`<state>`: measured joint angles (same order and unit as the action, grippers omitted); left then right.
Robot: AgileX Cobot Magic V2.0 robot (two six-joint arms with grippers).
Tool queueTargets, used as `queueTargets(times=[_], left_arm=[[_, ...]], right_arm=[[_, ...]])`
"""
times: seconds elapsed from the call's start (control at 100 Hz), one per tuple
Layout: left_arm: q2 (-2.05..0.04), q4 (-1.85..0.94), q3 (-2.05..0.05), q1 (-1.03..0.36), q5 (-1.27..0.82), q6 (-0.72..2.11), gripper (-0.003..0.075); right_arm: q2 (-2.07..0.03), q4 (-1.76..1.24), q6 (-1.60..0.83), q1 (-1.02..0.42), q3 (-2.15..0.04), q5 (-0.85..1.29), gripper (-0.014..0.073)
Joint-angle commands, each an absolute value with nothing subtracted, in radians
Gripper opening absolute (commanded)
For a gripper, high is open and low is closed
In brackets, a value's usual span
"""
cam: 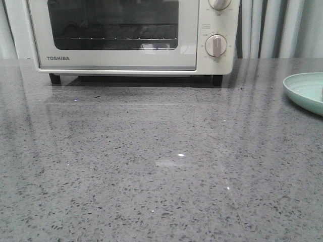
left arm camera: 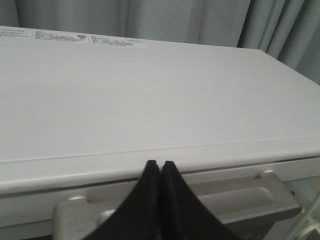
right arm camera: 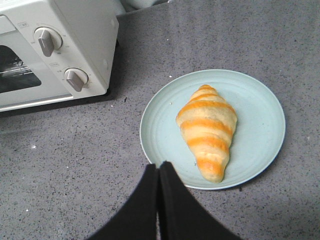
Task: Put bread in oven
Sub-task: 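Pull the oven door down and open with the left gripper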
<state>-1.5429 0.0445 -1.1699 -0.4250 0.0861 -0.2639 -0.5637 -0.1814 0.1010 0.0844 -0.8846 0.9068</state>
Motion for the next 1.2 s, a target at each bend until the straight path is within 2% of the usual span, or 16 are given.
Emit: queueTargets(times=[0.0, 0.31, 0.56, 0.74, 1.19], left_arm=[[-1.522, 0.046, -1.166, -0.434, 0.065, -0.266, -0.0021], [-1.406, -0.012, -0.900, -0.453, 0.100, -0.266, -0.0021], [-1.134, -0.096, -0.642, -0.547, 0.112, -0.270, -0.0022], [-0.901, -0.096, -0.624, -0.618, 0.023, -0.272, -0.0022], [-0.504, -0.050, -0.650, -0.620, -0.229, -0.272, -0.0022]], right_arm=[[-0.578, -0.188, 0.088, 0.088, -0.918, 0.831, -0.0068], [-0.578, -0.188, 0.088, 0.088, -0.918, 0.831, -0.0068], [-0.578, -0.188, 0.088, 0.088, -0.918, 0.847, -0.0068], [-0.578, -0.188, 0.088, 0.088, -0.916, 0.916, -0.0068], [-0.637, -0.191, 0.088, 0.088, -0.949, 0.981, -0.0067]])
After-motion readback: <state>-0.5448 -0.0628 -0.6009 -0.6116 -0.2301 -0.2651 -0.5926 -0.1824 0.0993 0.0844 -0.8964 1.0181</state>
